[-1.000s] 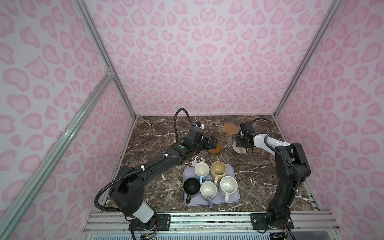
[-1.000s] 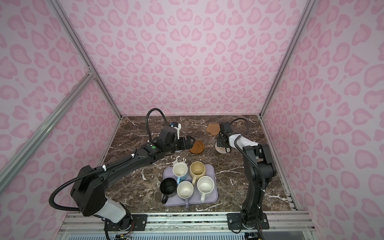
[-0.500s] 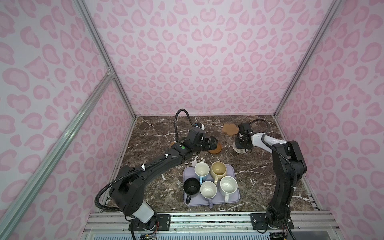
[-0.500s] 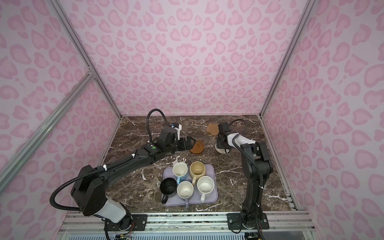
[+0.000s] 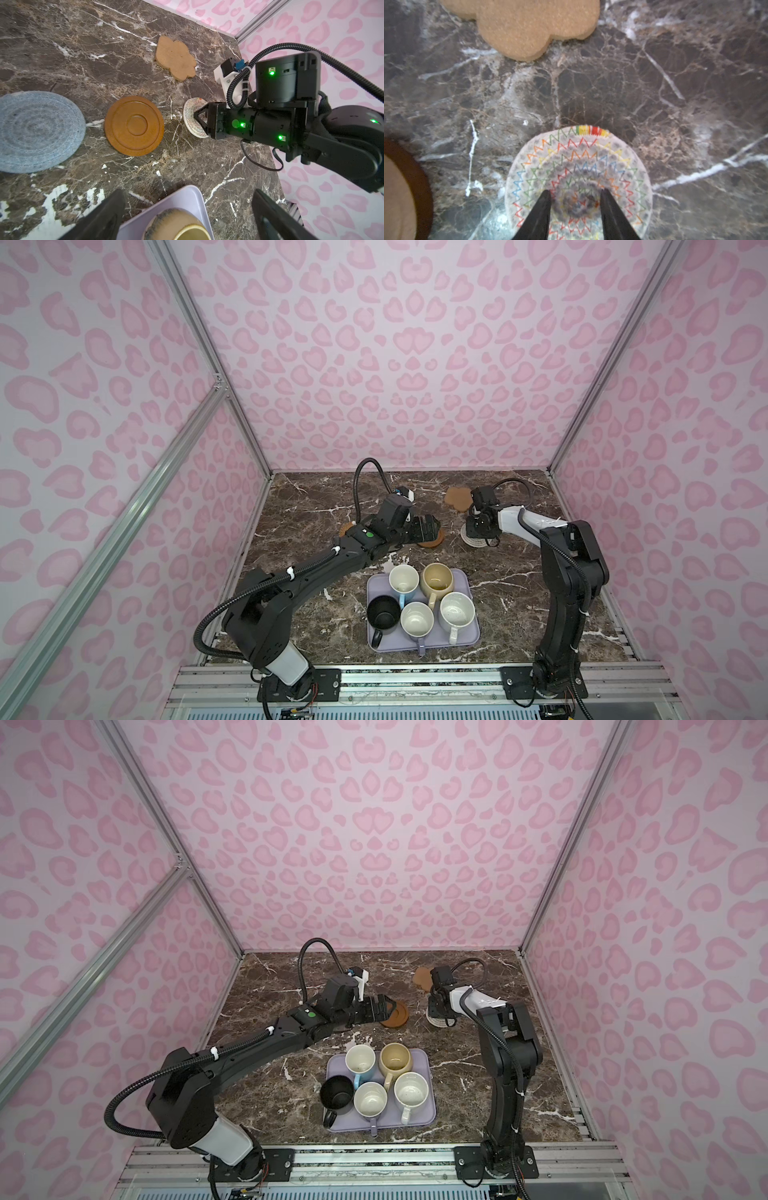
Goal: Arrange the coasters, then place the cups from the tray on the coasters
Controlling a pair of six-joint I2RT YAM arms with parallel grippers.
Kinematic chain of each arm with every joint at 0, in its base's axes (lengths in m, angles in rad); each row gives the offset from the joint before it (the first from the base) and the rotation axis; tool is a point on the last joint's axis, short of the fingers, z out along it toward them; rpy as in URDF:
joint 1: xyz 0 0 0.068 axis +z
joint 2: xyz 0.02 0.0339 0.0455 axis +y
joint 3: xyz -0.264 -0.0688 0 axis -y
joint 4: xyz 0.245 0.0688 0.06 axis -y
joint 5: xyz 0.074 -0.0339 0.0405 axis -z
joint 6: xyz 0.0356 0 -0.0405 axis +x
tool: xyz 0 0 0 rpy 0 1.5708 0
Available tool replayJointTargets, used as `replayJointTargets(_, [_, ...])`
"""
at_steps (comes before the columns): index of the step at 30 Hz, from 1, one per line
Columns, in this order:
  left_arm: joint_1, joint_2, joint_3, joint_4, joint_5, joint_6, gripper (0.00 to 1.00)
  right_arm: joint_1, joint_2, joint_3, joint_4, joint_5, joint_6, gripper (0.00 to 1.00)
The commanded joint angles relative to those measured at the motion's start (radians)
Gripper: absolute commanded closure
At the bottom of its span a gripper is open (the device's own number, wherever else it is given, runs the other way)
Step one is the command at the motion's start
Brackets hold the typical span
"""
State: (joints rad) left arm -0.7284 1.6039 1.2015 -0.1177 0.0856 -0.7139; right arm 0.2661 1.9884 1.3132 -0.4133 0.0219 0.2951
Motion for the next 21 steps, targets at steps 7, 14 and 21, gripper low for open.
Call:
replayJointTargets(7, [-0.001, 0.032, 0.026, 0.011, -0.003, -0.015, 0.03, 0.072, 0.063, 0.044, -0.059, -0.031, -0.014, 0.59])
replayJointTargets(14, [-0.002, 0.022, 0.024, 0.006, -0.014, -0.015, 0.03, 0.091, 0.066, 0.057, -0.077, -0.041, -0.014, 0.61])
replayJointTargets(21, [-0.003, 0.018, 0.02, -0.006, -0.018, -0.002, 0.03, 0.099, 0.045, 0.051, -0.079, -0.031, -0.01, 0.62])
